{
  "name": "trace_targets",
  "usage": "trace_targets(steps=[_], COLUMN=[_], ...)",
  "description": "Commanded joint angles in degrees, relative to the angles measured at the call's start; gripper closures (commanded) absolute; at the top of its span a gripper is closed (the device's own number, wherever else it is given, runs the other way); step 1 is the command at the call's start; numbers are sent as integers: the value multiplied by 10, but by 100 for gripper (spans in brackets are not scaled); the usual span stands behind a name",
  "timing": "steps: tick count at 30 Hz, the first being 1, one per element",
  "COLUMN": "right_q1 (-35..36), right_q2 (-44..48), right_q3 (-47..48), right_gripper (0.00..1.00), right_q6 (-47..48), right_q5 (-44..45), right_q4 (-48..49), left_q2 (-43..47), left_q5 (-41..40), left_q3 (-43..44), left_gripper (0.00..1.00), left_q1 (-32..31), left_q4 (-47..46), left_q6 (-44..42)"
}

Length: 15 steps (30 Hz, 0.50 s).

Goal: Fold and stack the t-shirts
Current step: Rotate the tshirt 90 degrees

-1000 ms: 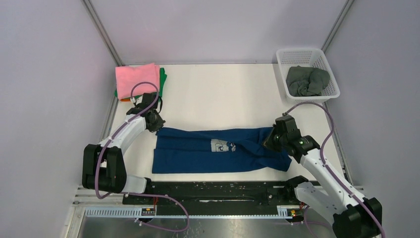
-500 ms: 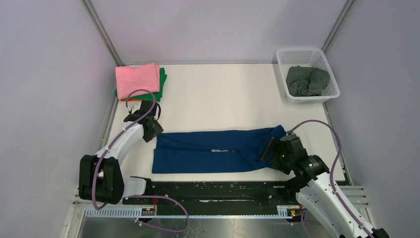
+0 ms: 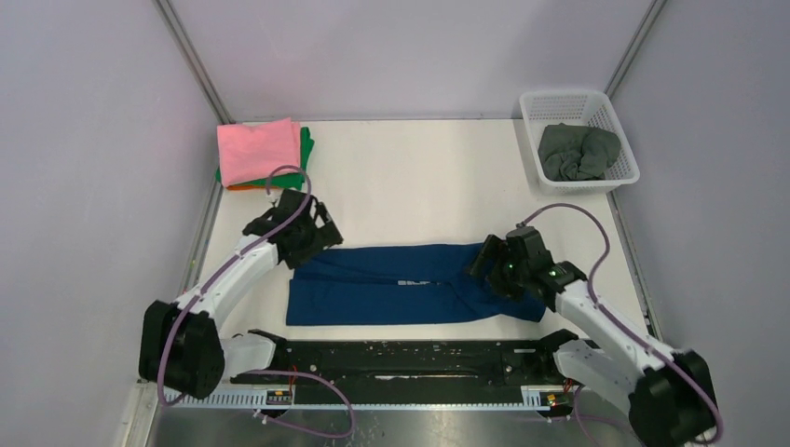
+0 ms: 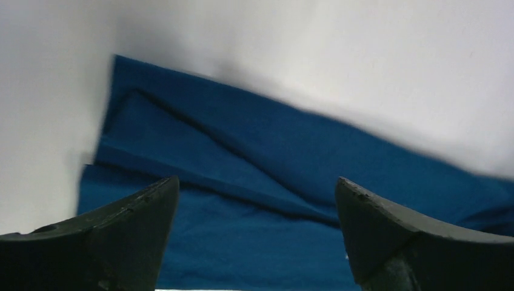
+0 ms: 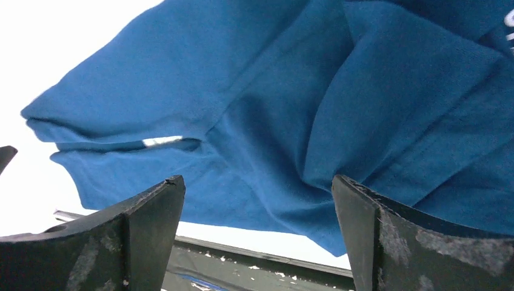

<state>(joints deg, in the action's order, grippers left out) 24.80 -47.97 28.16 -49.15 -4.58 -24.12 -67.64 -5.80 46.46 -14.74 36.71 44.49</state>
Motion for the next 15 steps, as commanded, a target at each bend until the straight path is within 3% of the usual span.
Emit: trace_targets(steps=[1, 9, 15], right_q1=[4, -34, -88], right_q2=[-113, -307, -484], right_q3=[6, 66, 207], right_gripper=[0, 1, 1], right_q6=[-15, -8, -2], right_q5=[-32, 23, -15], right_q4=[75, 159, 196], left_q2=[-53, -101, -103], left_q5=[45, 78, 112], left_q3=[-11, -67, -100], left_gripper=[1, 1, 1], left_q1=[-42, -45, -68], left_q4=[-47, -115, -185], left_q6=[-8, 13, 78])
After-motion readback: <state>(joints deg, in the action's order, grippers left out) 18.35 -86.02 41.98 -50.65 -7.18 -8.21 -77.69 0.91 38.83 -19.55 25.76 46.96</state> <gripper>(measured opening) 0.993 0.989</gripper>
